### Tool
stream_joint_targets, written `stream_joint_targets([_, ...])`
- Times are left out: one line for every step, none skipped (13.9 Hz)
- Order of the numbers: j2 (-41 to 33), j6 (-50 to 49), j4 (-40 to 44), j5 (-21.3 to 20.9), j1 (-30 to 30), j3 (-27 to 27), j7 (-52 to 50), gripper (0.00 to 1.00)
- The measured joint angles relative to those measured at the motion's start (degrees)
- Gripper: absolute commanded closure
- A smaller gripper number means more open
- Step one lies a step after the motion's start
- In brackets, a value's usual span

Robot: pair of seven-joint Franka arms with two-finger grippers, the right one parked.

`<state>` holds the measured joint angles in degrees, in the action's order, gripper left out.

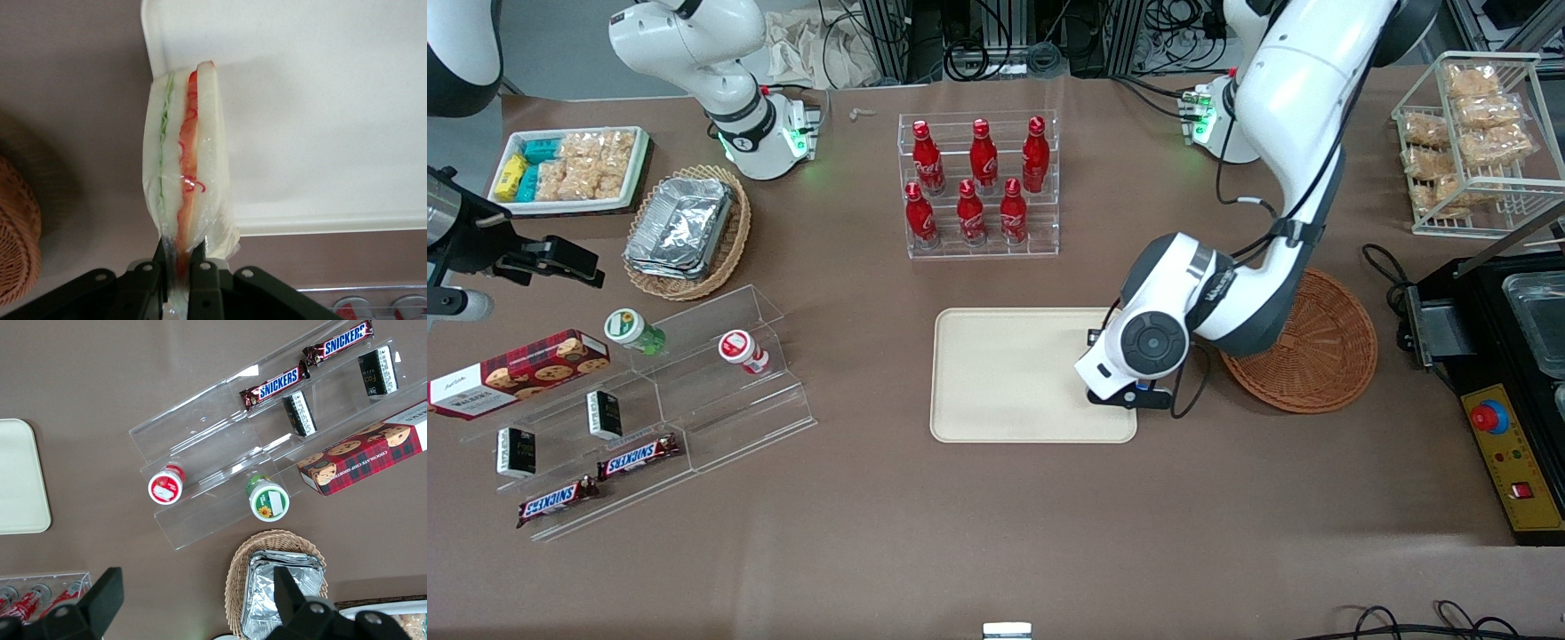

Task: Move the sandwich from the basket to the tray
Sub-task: 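Lower the sandwich onto the tray and open the left gripper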

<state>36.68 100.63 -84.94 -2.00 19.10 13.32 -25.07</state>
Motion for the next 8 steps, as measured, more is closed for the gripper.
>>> stream_joint_targets([0.81, 0.53, 0.0, -0.01, 0.09, 0.0, 0.53, 1.0])
stream_joint_targets([1.46, 0.91, 0.01, -0.01, 0.11, -0.01, 1.26, 1.0])
stream_joint_targets([2.03, 1.04, 0.01, -0.02, 0.1, -0.04, 1.94, 1.0])
stream_joint_targets([2.46, 1.14, 0.01, -0.02, 0.1, -0.09, 2.29, 0.79])
stream_joint_targets([2.72, 1.21, 0.02, -0.03, 0.08, -0.12, 2.46, 0.34])
stream_joint_targets([2.79, 1.23, 0.03, -0.05, 0.08, -0.16, 2.52, 0.03])
stream_joint_targets([2.79, 1.22, 0.1, -0.06, 0.05, -0.22, 2.54, 0.01])
stream_joint_targets([2.78, 1.16, 0.24, -0.06, -0.02, -0.26, 2.57, 0.01])
